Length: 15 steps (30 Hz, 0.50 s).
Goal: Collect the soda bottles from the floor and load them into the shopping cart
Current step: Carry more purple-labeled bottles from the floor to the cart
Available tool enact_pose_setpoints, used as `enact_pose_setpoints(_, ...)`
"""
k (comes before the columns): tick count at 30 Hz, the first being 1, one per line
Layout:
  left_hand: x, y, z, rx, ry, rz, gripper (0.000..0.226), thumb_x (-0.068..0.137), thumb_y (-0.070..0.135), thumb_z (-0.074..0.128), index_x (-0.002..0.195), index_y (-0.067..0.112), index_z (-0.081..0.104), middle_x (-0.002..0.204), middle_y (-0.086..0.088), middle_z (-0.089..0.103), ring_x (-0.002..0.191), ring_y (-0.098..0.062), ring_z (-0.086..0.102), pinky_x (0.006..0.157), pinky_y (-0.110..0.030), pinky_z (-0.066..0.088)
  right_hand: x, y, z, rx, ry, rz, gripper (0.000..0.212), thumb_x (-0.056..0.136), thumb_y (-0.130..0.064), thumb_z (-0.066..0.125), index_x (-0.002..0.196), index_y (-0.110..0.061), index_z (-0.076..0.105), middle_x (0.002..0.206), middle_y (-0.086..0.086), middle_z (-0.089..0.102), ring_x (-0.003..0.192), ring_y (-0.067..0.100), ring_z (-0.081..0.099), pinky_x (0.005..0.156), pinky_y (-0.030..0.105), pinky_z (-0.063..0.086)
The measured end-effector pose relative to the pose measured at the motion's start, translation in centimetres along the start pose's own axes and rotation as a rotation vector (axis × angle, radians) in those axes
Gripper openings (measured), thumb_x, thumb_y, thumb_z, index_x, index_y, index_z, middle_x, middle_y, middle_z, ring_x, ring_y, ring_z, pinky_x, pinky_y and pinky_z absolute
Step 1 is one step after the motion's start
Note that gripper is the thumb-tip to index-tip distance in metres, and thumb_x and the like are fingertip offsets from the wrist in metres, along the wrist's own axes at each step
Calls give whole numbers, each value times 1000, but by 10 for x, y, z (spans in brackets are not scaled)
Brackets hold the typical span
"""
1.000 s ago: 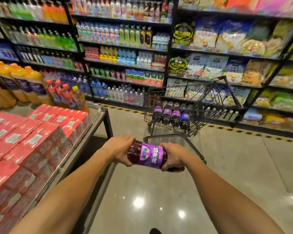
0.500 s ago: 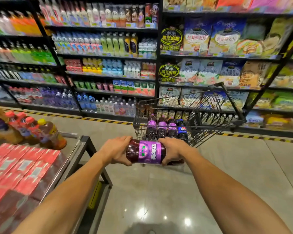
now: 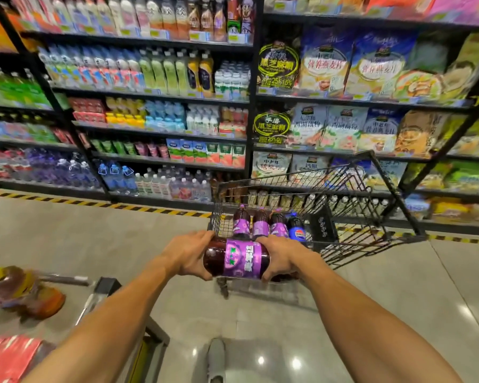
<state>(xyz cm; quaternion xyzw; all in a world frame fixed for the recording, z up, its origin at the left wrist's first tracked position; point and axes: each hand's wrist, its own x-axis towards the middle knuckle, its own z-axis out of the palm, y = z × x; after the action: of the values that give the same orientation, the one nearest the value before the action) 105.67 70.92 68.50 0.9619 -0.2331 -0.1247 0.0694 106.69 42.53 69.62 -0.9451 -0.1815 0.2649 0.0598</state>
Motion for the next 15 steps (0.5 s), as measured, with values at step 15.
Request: enact_pose_setpoints(15, 208, -106, -55, 85, -72, 156, 100, 48, 79, 71, 130, 31, 39, 124, 7, 61, 108, -18, 62, 87, -35, 56, 151, 52, -81, 146, 27, 163, 110, 62, -54, 95, 151, -23, 39, 132, 7, 55, 122, 30, 56, 103, 48, 50)
